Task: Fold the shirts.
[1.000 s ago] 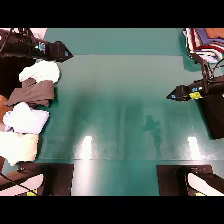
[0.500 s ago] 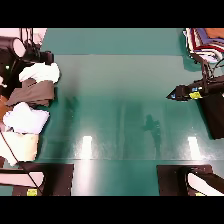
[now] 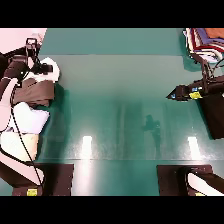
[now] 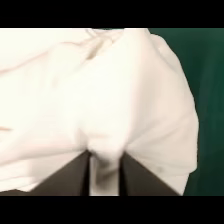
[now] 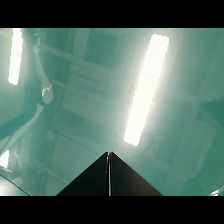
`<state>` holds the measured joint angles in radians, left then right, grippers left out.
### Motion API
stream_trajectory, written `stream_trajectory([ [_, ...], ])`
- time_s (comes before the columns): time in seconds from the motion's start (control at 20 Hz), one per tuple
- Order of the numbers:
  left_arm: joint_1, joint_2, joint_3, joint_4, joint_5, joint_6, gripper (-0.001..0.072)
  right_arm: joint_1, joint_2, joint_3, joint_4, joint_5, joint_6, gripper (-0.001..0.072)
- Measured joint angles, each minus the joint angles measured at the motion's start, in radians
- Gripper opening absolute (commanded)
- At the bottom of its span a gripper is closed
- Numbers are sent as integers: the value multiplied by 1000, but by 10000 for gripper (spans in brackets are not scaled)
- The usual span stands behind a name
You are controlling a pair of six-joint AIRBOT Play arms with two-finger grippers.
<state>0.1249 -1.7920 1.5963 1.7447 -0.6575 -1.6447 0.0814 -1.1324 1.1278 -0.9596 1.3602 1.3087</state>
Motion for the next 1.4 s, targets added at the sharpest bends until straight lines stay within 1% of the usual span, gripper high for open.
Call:
stream_trajectory([
  [0.15,4,14,63,1,-38,0,30,0,0,13,0,0,1,15],
  [0.25,4,64,123,1,-79,0,30,0,1,62,0,0,5,15],
  [0.4,-20,193,227,-1,-165,7,30,0,1,193,0,1,6,15],
  [0.55,-80,365,331,-1,-284,49,30,-1,2,356,-5,0,6,16],
  [0.7,-179,529,386,-5,-418,82,30,-1,2,493,-9,0,6,16],
  [0.8,-257,606,402,-26,-506,90,30,-1,2,568,-10,-3,6,16],
  [0.95,-405,655,385,-92,-623,78,30,-1,2,657,-11,-3,6,16],
  [1.1,-571,641,304,-148,-679,63,31,-1,2,713,-12,-3,6,15],
  [1.15,-630,624,269,-170,-686,60,85,-1,2,727,-12,-1,6,15],
  [1.2,-683,602,233,-193,-690,60,415,-1,2,735,-12,5,6,15],
  [1.25,-726,580,203,-213,-680,61,590,-1,2,742,-12,7,6,16],
  [1.4,-804,519,143,-254,-673,71,590,-1,8,743,-12,18,6,15],
])
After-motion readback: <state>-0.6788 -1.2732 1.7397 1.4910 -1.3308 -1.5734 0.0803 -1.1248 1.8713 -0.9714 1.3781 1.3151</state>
